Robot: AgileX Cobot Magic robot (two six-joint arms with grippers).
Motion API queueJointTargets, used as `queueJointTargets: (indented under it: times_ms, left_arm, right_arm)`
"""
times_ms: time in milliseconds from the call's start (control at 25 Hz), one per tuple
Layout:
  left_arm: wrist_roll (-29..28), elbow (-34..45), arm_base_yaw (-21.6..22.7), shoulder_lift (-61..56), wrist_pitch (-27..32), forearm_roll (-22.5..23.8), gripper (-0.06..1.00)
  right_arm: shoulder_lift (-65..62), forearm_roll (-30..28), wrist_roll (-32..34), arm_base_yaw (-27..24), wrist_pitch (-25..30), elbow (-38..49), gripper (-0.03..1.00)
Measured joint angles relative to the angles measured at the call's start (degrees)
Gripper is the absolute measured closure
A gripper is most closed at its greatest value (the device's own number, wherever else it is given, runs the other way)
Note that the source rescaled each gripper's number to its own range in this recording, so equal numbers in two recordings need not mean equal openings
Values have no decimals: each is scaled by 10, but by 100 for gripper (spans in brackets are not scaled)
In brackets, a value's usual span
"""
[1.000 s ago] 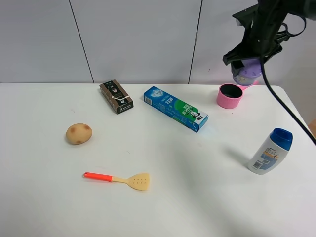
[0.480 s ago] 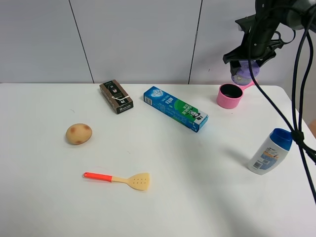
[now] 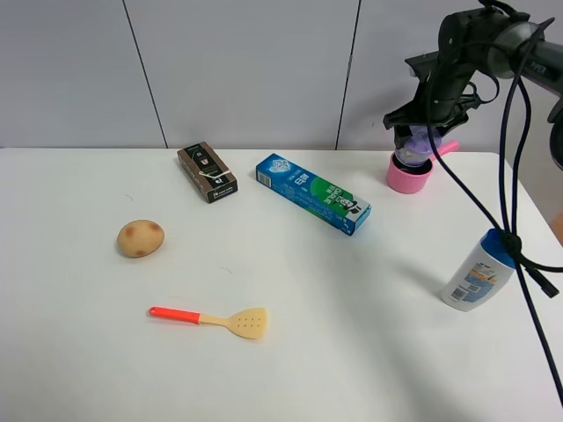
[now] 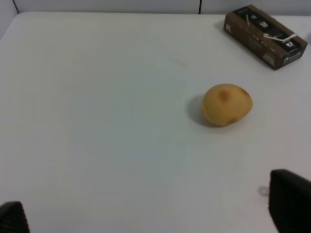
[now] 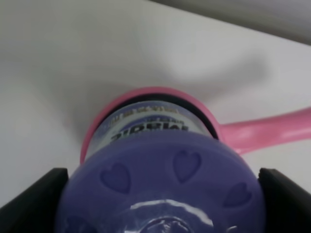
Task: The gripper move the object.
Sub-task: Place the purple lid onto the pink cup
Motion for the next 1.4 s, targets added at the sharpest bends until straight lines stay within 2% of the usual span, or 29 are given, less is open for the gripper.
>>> queueJointTargets:
  times_ms: [200,1280,1320,1400]
  left_arm:
    - [0,0,0,0,0,0,-6]
    - [0,0,0,0,0,0,-6]
    - [0,0,0,0,0,0,-6]
    - [0,0,0,0,0,0,-6]
  right_arm:
    - [11,1,0,0,-22,0,97]
    - [29,0,-2,0,-2,0,97]
    - [29,-2,-2,0,-1,0,87]
    - [29,-7,-2,0,-1,-1,45]
